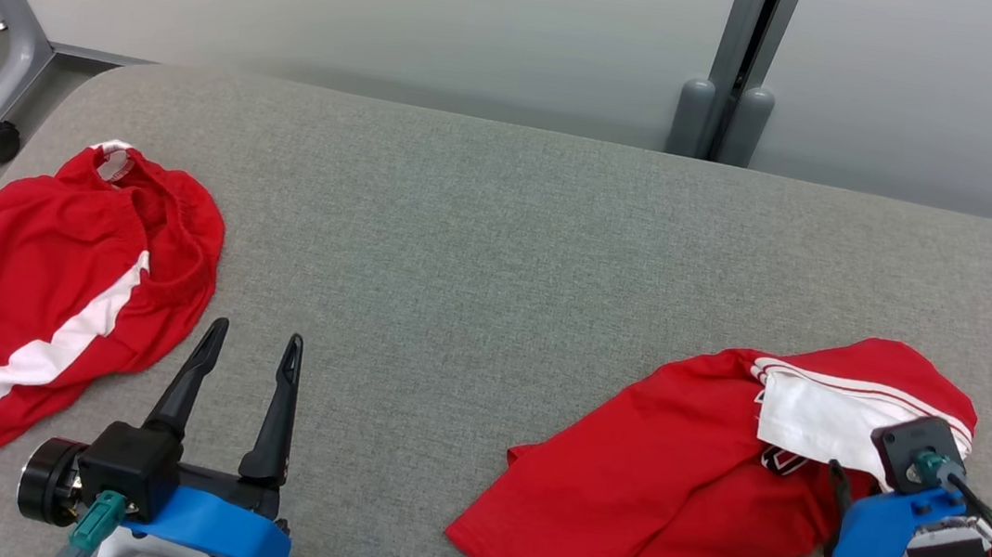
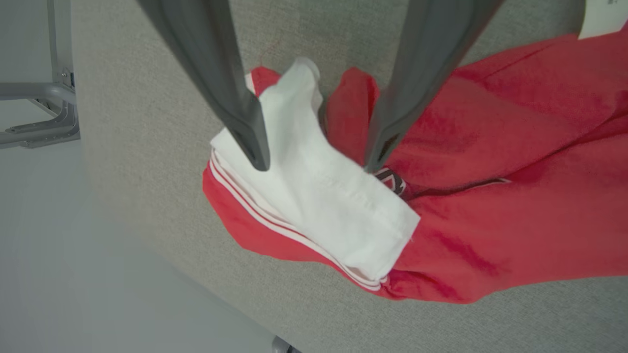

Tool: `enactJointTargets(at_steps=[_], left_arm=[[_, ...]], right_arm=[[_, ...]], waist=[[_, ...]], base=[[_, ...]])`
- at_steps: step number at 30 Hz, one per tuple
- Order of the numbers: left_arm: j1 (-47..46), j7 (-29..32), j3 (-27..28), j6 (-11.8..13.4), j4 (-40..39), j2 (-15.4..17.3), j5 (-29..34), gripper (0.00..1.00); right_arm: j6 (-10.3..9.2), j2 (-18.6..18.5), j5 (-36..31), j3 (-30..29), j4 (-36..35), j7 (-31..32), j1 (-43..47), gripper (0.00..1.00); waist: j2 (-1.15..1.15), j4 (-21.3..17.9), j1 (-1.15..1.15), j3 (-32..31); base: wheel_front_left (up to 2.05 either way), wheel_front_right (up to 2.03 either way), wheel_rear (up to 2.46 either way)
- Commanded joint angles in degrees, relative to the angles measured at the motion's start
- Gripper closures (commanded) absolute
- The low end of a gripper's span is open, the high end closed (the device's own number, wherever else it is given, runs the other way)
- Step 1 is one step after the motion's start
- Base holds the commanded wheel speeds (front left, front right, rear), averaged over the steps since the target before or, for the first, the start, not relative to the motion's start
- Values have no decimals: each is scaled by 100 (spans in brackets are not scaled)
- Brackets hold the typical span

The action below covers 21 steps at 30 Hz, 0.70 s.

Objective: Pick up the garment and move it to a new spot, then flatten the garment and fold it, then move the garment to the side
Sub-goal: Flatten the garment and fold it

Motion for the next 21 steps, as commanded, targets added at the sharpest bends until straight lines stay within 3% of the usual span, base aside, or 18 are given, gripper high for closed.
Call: enactJointTargets(at_steps=[1, 9, 18, 19, 20, 21], left_arm=[[-18, -22, 14, -8, 1, 22, -37, 0], [-84, -23, -58, -21, 21, -12, -41, 0], [-73, -27, -14, -12, 31, -33, -93, 0], [-90, -27, -13, -16, 29, -35, -95, 0], [-100, -27, -14, -22, 29, -41, -92, 0], [-108, -28, -18, -29, 32, -47, -89, 0]], right_arm=[[0, -72, 11, 32, 60, 23, -117, 0], [0, -493, 42, 444, 662, 271, -590, 0], [0, -731, 251, 671, 834, 577, -752, 0], [0, -741, 267, 689, 857, 603, -780, 49], [0, -737, 293, 705, 873, 595, -816, 78], [0, -744, 297, 715, 892, 591, -842, 100]], waist=[[0, 11, 0, 6], [0, 172, 0, 62], [0, 285, 0, 162], [0, 290, 0, 176], [0, 296, 0, 187], [0, 303, 0, 196]], base=[[0, 0, 0], [0, 0, 0], [0, 0, 0], [0, 0, 0], [0, 0, 0], [0, 0, 0]])
